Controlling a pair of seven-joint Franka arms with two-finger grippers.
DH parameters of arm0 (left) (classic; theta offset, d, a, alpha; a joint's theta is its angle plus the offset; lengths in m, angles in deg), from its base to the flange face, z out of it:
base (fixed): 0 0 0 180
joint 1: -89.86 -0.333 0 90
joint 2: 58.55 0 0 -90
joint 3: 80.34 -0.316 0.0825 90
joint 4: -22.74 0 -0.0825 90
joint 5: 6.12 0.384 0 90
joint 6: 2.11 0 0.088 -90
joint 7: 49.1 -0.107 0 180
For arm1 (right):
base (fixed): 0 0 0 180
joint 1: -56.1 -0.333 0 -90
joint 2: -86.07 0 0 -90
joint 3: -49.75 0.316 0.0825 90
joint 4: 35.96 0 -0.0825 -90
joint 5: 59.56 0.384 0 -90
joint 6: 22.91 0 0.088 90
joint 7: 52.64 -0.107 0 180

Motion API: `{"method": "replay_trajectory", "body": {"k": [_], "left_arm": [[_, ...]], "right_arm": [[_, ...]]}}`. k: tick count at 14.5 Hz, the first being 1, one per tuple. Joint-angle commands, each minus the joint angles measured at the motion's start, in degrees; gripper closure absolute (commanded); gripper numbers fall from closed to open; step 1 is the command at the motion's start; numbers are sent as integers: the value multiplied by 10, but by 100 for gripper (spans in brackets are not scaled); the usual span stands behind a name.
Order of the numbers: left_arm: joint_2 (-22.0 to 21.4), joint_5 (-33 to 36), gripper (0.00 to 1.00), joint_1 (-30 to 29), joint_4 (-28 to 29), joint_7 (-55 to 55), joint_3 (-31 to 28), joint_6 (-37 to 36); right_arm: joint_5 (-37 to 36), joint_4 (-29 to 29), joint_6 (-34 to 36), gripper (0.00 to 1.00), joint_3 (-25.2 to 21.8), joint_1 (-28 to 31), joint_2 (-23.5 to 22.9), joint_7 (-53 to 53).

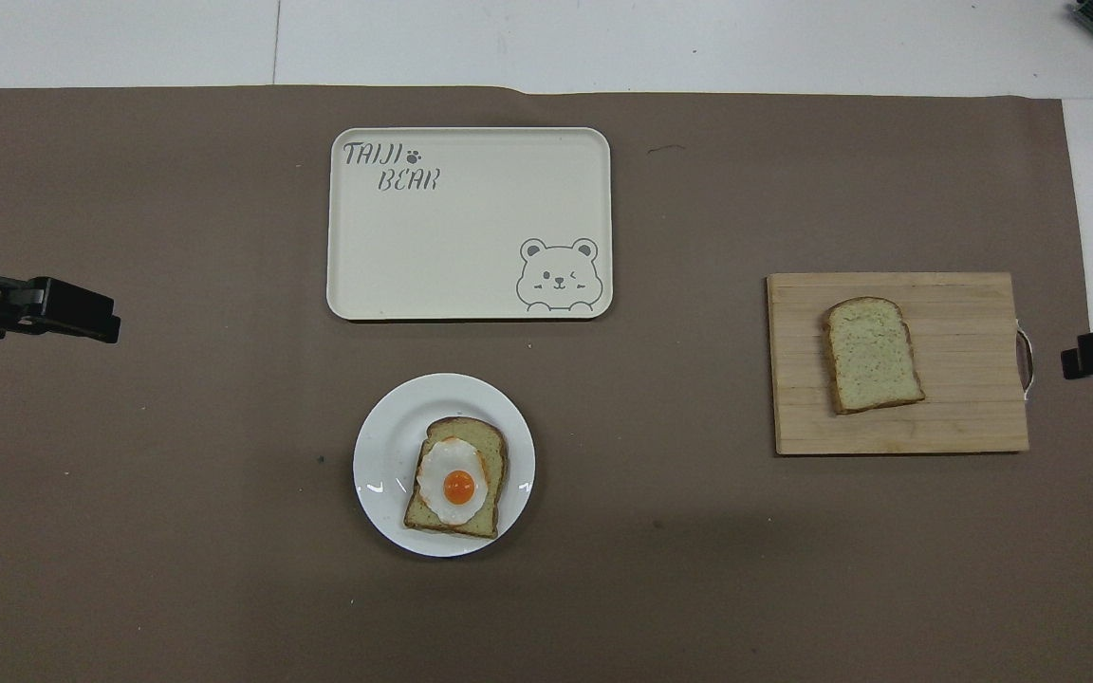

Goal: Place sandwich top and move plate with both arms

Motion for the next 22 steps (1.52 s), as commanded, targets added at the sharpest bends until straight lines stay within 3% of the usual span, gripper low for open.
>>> {"method": "replay_trajectory", "body": {"k": [1,22], "left_arm": [[-10,10,0,-9,5,-10,6,-16],[-9,9,0,-9,4,-5,6,-14]], "right_arm": [[8,-16,-7,0,2,-2,13,-32],[-3,-47,-29,0,2,-1,27,-14]]}}
